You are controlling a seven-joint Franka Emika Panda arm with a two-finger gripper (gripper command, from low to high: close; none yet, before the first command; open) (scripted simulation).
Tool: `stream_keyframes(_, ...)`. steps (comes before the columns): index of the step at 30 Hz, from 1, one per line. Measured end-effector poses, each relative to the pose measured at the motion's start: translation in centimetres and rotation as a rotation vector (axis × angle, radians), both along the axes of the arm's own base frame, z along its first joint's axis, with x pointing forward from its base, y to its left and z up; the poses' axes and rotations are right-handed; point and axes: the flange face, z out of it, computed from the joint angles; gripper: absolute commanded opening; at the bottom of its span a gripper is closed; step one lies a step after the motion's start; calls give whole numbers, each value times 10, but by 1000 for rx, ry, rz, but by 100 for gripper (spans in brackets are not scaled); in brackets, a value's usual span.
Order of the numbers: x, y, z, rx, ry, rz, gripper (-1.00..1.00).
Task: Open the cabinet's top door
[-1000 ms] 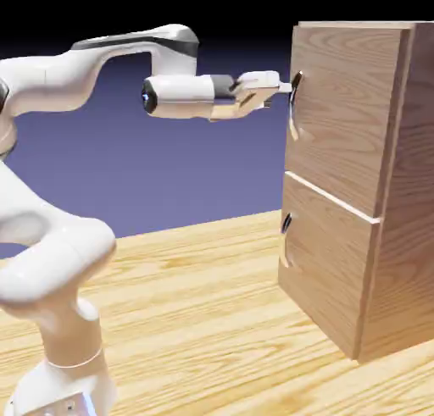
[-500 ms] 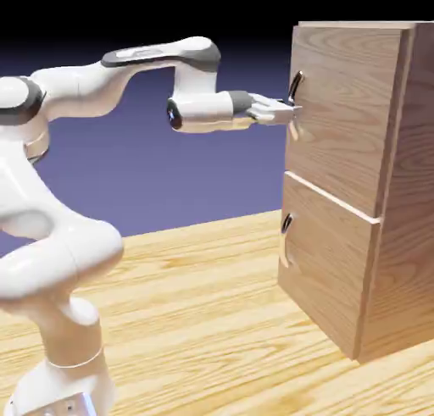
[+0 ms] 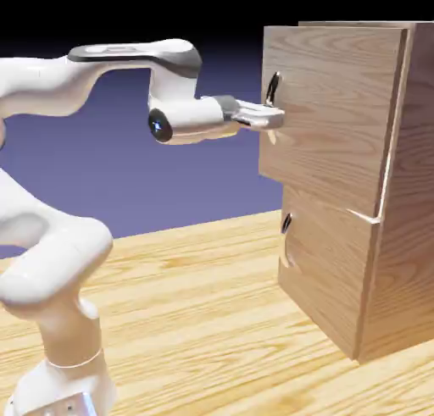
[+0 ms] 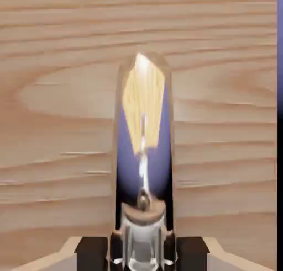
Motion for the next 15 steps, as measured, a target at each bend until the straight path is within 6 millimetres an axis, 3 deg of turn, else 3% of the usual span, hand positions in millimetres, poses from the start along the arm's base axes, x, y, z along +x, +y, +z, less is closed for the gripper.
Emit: stream_keyframes(15, -70, -97, 0, 2, 0, 378, -100)
